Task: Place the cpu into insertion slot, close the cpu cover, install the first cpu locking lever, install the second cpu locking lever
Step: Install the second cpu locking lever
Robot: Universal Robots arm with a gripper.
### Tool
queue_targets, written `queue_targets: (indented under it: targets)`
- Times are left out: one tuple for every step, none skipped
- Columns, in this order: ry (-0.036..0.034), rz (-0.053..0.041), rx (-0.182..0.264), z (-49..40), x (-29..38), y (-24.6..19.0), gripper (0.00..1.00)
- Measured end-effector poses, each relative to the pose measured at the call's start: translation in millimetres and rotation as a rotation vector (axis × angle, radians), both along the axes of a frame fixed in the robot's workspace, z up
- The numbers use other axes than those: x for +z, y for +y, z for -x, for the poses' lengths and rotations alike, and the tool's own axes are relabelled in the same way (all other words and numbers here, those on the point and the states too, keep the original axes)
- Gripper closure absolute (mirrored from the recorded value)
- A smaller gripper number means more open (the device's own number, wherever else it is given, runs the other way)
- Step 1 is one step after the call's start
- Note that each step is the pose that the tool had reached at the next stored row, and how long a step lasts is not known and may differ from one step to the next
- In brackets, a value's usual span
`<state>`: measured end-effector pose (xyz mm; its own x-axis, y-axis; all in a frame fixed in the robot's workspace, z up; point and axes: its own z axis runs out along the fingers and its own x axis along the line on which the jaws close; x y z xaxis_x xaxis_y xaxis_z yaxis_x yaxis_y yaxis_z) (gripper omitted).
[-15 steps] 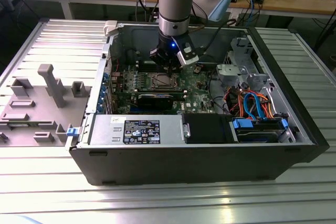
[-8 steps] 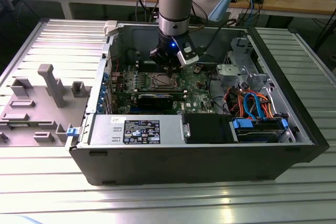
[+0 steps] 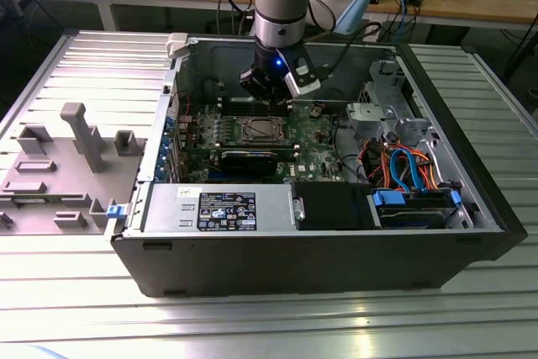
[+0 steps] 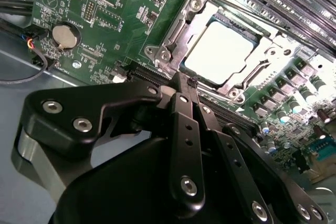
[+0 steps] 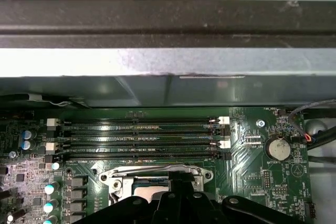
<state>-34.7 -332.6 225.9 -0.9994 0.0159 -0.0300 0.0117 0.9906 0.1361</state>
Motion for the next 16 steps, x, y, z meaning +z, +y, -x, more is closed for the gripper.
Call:
queue_targets:
  targets:
    - [0.0001, 0.0001, 0.0, 0.0, 0.1, -0.5, 0.89]
    - [0.0, 0.0, 0.0, -0.1, 0.0, -0.8, 0.89]
    - [-0.0001, 0.0, 0.0, 0.0, 0.0, -1.3, 0.89]
    - [-0.0001, -0.0001, 0.0, 0.0, -0.1, -1.6, 0.89]
    - [-0.0002, -0.0002, 0.0, 0.0, -0.1, -1.7, 0.89]
    - [-0.0001, 0.0, 0.0, 0.0, -0.1, -1.7, 0.89]
    - [-0.0001, 0.0, 0.0, 0.0, -0.1, -1.9, 0.89]
    - [-0.0001, -0.0001, 0.0, 0.0, -0.1, -2.1, 0.89]
    - [-0.0001, 0.0, 0.0, 0.0, -0.1, -2.3, 0.89]
    - [-0.0001, -0.0001, 0.0, 0.0, -0.1, -2.5, 0.89]
    - [-0.0001, -0.0001, 0.0, 0.0, -0.1, -2.5, 0.89]
    - [-0.0001, 0.0, 0.0, 0.0, -0.1, -2.5, 0.89]
    - [-0.0001, 0.0, 0.0, 0.0, -0.1, -2.6, 0.89]
    - [-0.0001, 0.0, 0.0, 0.0, -0.1, -2.8, 0.89]
    - [-0.0001, -0.0001, 0.0, 0.0, -0.1, -3.0, 0.89]
    - [-0.0001, 0.0, 0.0, 0.0, -0.1, -3.1, 0.89]
